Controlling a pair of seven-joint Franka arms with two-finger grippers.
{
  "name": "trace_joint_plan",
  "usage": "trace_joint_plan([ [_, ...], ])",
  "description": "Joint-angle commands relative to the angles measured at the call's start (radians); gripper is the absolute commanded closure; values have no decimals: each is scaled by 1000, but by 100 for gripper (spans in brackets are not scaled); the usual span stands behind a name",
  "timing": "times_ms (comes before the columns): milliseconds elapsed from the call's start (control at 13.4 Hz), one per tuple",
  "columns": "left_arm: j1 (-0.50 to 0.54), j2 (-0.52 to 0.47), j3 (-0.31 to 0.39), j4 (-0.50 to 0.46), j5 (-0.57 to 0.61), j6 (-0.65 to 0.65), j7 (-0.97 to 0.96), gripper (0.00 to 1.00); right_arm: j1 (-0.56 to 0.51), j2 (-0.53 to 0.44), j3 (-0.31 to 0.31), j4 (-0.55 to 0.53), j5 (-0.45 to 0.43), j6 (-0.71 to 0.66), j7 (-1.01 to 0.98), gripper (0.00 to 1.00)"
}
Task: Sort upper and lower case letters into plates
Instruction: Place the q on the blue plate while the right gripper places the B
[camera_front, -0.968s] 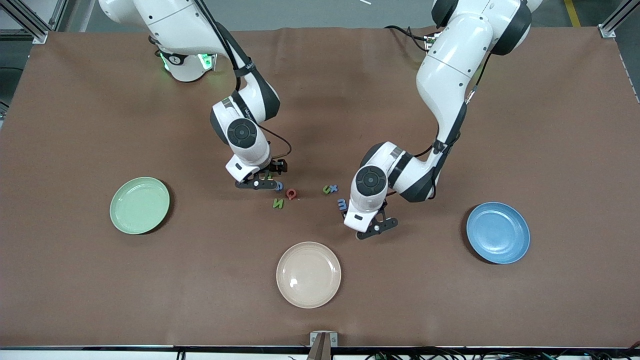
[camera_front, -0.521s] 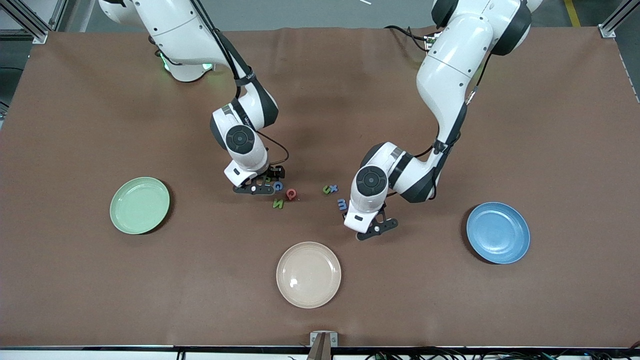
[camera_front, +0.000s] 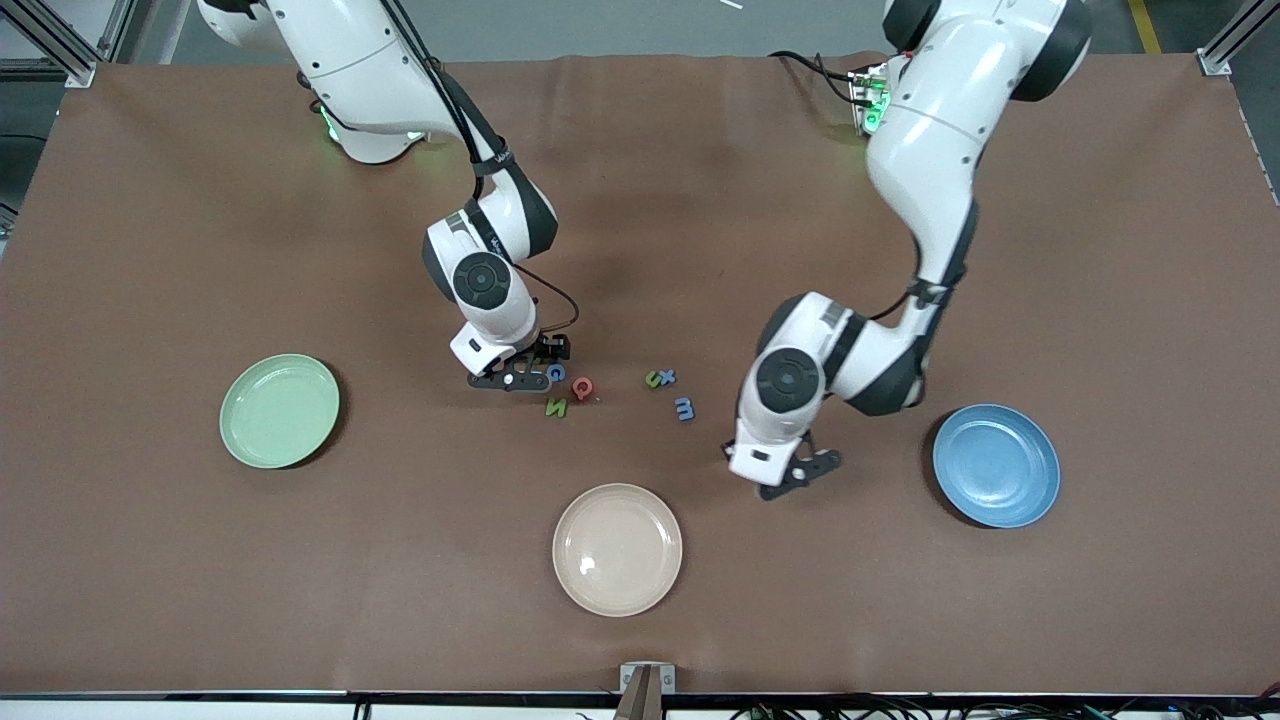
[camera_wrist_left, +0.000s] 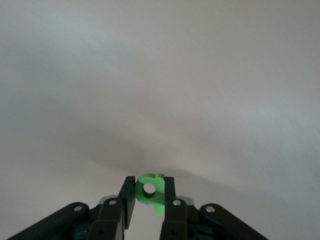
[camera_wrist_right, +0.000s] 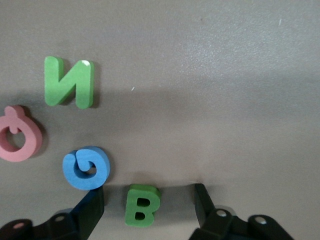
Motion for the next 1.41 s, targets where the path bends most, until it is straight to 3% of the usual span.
trace_joint_plan([
  [0,114,-132,-12,-126,16,-34,80,97,-5,-14,3,-15,18,-31,6,37],
  [298,287,-292,-16,-335,14,-12,341,98,-5,-16,3,-15,18,-31,6,60],
  [596,415,-296,-39,-432,13,110,428,97,-5,-16,3,-15,17,-28,5,74],
  [893,488,-244,-39,-426,13,181,470,95,-29,-46,-2,-16,17,-35,-6,82],
  [1117,505,-198,-39,-427,13,242,493,81,-90,-158,-5,-16,6,-164,-18,82],
  [1266,507,-185,-37,-426,16,255,500,70,-173,-249,-7,-15,-12,-268,-131,83],
  [1340,507,-183,-37,-426,16,256,507,55,-228,-283,-7,-16,-19,-302,-231,83],
])
